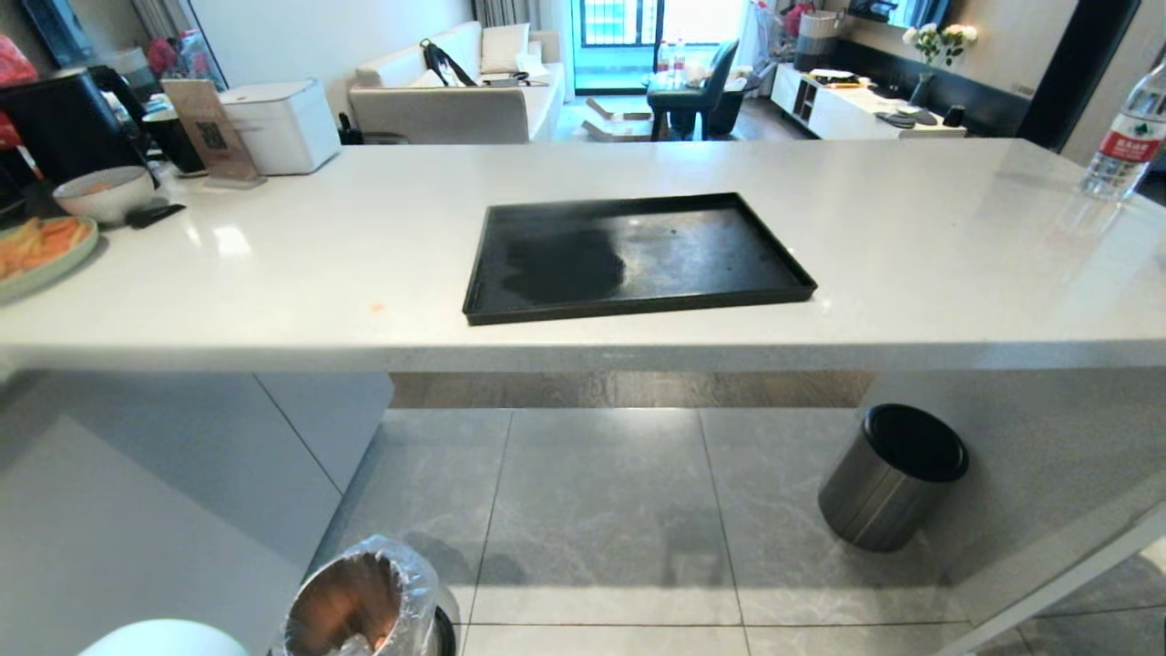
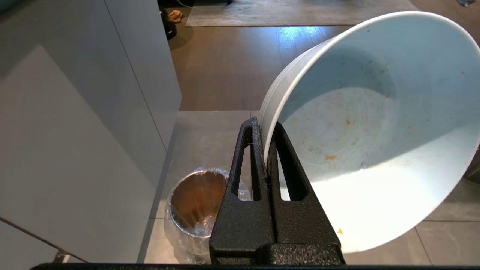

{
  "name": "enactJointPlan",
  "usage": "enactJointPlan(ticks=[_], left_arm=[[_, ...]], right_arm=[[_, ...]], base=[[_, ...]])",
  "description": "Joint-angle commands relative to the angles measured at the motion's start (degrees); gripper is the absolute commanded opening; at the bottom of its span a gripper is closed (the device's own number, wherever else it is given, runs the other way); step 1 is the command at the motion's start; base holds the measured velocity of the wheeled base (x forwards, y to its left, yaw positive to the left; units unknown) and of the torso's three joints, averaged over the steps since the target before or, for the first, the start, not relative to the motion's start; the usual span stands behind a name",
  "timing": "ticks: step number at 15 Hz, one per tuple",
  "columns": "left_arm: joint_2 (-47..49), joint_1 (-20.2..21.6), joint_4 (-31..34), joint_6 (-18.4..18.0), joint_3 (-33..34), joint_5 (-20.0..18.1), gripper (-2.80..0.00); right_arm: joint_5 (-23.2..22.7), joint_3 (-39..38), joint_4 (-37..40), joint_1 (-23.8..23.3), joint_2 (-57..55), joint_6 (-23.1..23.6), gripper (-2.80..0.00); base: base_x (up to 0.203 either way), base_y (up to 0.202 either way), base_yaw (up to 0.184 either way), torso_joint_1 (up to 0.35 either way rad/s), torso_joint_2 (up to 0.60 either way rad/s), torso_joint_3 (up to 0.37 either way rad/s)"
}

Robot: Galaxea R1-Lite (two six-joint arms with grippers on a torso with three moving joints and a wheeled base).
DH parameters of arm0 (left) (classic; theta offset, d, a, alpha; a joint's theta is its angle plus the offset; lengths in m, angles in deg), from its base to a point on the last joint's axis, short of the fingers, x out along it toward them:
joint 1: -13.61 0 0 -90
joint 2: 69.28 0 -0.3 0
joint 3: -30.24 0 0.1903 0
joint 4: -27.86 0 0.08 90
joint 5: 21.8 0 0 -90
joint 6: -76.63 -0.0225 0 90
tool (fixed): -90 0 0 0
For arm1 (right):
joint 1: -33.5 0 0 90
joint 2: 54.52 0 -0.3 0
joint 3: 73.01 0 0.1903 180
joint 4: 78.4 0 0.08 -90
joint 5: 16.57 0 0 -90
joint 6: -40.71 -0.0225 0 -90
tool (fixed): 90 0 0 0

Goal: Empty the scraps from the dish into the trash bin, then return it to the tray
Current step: Put the bowl back to the table

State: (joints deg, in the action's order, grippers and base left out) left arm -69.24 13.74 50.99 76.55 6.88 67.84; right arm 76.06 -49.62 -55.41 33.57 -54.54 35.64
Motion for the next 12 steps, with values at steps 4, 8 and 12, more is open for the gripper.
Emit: enactJointPlan(ticks=[4, 8, 12], left_arm=[[0.0, 0.0, 0.0, 0.0, 0.0, 0.0, -2.80], [0.0, 0.0, 0.0, 0.0, 0.0, 0.0, -2.80], [0.0, 0.0, 0.0, 0.0, 0.0, 0.0, -2.80]], right_arm=[[0.0, 0.0, -0.1, 0.0, 0.0, 0.0, -2.80], [0.0, 0.0, -0.1, 0.0, 0.0, 0.0, -2.80], [0.0, 0.0, -0.1, 0.0, 0.0, 0.0, -2.80]], base=[[0.000, 0.000, 0.000, 0.119, -0.49, -0.367], [0.000, 0.000, 0.000, 0.169, -0.52, -0.367], [0.000, 0.000, 0.000, 0.192, -0.55, -0.367]])
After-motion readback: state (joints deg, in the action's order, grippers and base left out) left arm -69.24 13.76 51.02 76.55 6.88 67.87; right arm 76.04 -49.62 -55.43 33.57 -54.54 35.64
